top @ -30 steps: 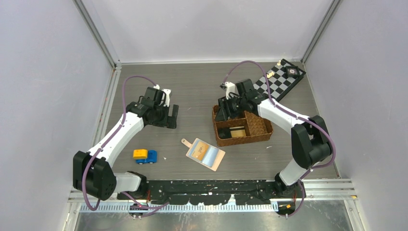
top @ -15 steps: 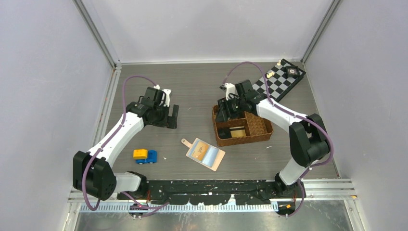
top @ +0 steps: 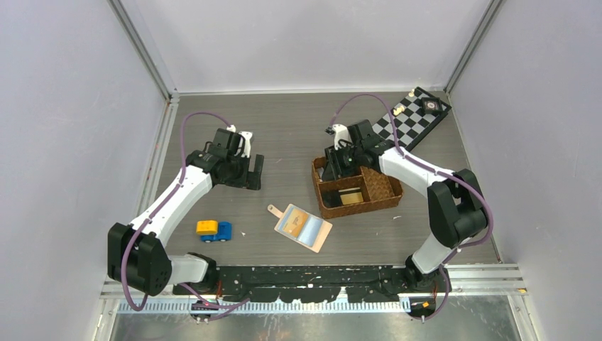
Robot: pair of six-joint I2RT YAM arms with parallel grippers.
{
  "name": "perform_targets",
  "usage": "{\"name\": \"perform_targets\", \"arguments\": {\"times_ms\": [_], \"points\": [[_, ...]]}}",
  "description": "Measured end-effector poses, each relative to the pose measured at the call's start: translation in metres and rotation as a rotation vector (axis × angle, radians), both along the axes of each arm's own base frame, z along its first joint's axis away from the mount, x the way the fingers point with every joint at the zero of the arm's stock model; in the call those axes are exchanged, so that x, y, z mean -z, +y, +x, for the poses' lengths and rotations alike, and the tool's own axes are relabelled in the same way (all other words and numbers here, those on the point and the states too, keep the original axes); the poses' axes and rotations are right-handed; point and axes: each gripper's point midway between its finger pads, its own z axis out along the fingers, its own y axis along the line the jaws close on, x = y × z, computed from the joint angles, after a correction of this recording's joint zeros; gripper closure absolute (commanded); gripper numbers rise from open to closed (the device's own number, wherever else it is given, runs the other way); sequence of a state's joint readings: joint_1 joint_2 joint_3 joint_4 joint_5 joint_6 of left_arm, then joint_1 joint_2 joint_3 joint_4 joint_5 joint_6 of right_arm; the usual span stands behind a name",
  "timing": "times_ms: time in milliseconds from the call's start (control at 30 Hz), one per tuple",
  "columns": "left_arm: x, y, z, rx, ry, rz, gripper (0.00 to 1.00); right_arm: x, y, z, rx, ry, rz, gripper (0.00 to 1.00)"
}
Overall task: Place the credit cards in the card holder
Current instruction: Pick up the credit card from the storage box.
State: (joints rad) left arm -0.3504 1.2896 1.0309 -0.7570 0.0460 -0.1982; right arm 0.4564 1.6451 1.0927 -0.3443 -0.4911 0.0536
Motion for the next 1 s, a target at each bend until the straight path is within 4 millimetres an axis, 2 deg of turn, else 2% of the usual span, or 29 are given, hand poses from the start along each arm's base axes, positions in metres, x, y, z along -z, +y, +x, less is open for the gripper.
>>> {"name": "perform_targets", "arguments": {"times_ms": [433,600,767,1000], "points": [[0.000,0.000,0.000,0.000,0.000,0.000,0.10,-0.004,-0.001,-0.001,0.002,-0.010,0.003,0.73],[0.000,0.000,0.000,0.000,0.000,0.000,0.10,-0.008,-0.001,-0.002,0.001,-0.017,0.010,0.82],[0.000,0.000,0.000,0.000,0.000,0.000,0.11,-0.009,-0.001,-0.001,0.001,-0.022,0.012,0.87],[0.000,0.000,0.000,0.000,0.000,0.000,0.11,-0.009,-0.006,0.007,0.041,-0.074,-0.004,0.99]]}}
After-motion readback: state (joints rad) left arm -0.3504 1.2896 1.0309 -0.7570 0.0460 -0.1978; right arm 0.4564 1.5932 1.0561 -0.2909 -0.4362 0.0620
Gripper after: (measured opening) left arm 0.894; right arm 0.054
